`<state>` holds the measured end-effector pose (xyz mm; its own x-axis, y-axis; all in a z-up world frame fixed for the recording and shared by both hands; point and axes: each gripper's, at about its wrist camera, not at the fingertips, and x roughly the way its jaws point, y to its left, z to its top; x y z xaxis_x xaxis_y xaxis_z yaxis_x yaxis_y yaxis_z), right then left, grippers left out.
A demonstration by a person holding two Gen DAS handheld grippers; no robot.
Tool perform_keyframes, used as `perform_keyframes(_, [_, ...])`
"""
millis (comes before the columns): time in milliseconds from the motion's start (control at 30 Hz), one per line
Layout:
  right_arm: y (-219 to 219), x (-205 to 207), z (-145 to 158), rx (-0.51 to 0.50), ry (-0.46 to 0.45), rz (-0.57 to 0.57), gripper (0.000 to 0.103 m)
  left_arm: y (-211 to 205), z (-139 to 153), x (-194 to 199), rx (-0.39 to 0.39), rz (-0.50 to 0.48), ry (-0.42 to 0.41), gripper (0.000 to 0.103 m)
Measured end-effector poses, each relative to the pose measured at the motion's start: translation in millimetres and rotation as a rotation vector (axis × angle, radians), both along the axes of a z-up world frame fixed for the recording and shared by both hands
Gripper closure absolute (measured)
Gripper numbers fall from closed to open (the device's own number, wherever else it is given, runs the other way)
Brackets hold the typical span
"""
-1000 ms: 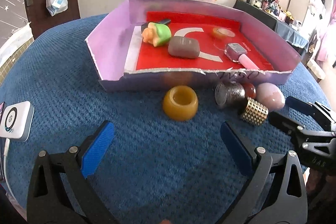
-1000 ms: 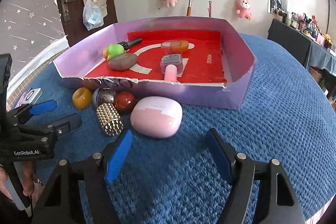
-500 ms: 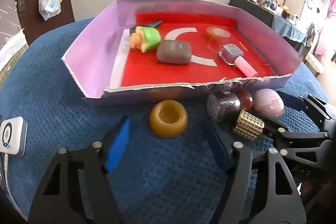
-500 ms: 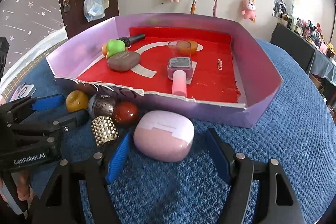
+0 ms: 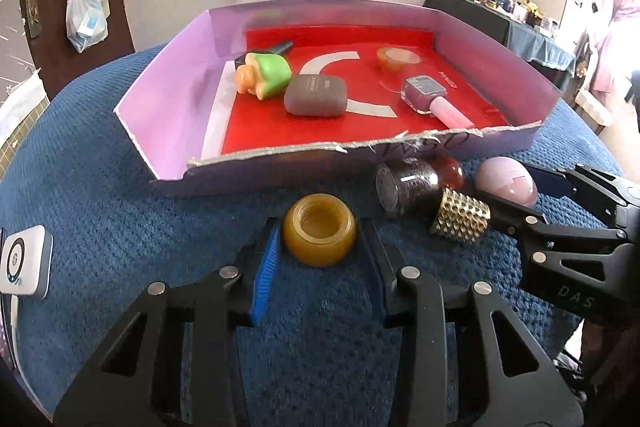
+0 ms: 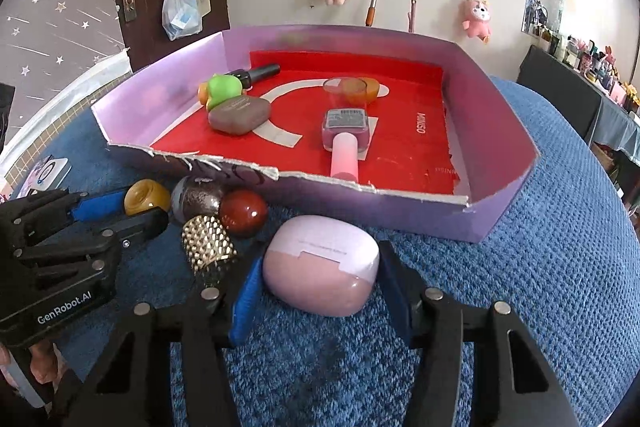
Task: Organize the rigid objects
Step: 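Grasp the amber ring cup with left tool while right tool grasps the pink oval case, then carry the amber cup with left tool while right tool carries the pink case into the box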
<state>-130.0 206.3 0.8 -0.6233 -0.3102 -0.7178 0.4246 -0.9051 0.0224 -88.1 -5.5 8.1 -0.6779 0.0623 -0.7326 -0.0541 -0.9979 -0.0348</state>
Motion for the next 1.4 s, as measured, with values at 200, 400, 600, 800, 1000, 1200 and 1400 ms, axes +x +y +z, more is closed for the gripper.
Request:
perform_keyframes(200, [6.2,12.7,0.5,-0.008,-0.001,0.000,0.046,-3.8,-0.1,12.5,0.021,-0.001,0.010,0.067])
perform_keyframes(400, [13.9,26.2,2.2,-0.030,-0.009,0.005,0.046,-4.0,0.2,24.1,0.028,0.000,0.018,0.067])
perform_keyframes(600, [18.3,38.3,5.9,-0.047,-0.004,0.010,0.046,-1.9,3.2,35.4,0.030,-0.006,0.030,0.067])
perform_keyframes(800, [21.4,49.4,16.0,-0.066,0.024,0.015,0.046,1.0,12.8,46.1,0.033,-0.015,0.060,0.067])
perform_keyframes(1000, [21.0,57.9,25.1,-0.078,0.049,0.030,0.046,3.1,22.0,54.3,0.034,-0.024,0.090,0.067])
perform_keyframes(1200, [17.6,64.3,38.3,-0.091,0.081,0.051,0.046,0.4,34.1,58.5,0.041,-0.023,0.123,0.067])
perform_keyframes(1400, [11.5,64.3,49.2,-0.109,0.103,0.075,0.046,-3.9,45.6,58.3,0.043,-0.019,0.154,0.067])
